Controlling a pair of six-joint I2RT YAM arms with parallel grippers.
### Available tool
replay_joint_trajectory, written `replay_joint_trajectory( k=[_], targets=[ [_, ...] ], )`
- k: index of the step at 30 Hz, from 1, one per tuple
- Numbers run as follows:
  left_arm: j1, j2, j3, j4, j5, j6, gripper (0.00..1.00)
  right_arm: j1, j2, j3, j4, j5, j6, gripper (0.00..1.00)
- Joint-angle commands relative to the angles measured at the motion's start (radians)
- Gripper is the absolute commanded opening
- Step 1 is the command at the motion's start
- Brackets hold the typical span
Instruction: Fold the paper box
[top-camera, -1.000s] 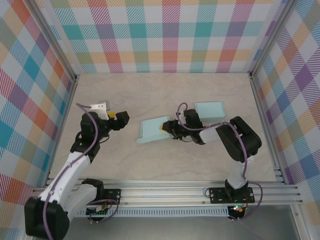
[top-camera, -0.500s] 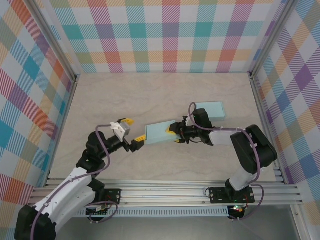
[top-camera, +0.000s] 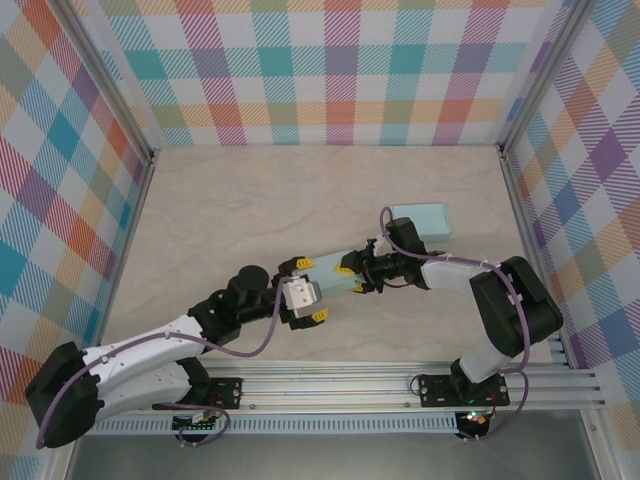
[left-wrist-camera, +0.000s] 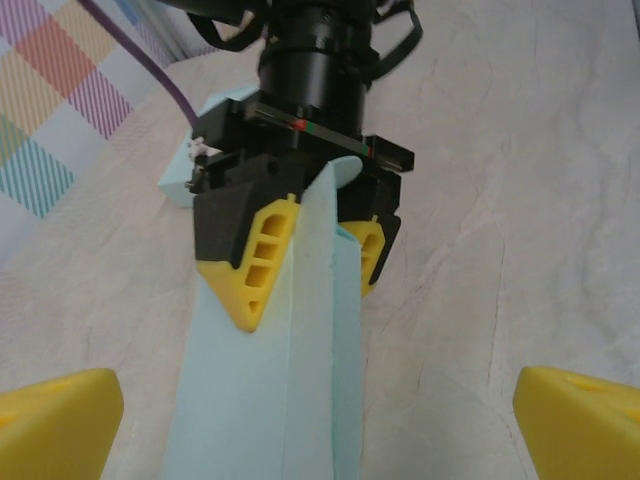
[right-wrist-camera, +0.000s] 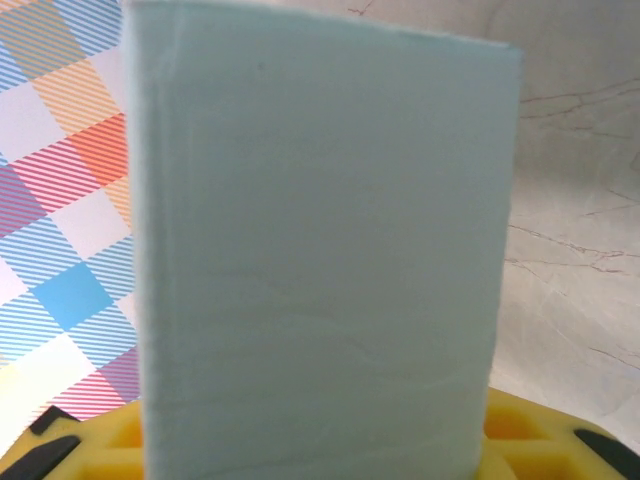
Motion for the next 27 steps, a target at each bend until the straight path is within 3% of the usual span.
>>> replay_joint_trajectory(
  k=[1,6,13,19,27],
  targets=[
    [-0.069,0.078,0.043,-0.022,-0.177,0.107,1.00,-0.006,-0.018,0.032,-0.023,-0.032,-0.022,0.37],
    [-0.127,0.224,0.090,-0.011,-0.383,0.175,1.00,-0.006,-0.018,0.033,-0.030,-0.038,-0.022,0.38],
    [-0.147,0.326,0.112,0.056,-0.518,0.202,0.98,-0.005,-0.012,0.045,-0.055,-0.043,-0.035,0.38],
    [-0.146,0.359,0.133,0.060,-0.576,0.213,0.81,-0.006,-0.009,0.050,-0.075,-0.051,-0.049,0.38],
    [-0.138,0.326,0.176,-0.029,-0.557,0.182,0.54,-0.008,-0.028,0.034,-0.101,-0.043,-0.072,0.41]
  ],
)
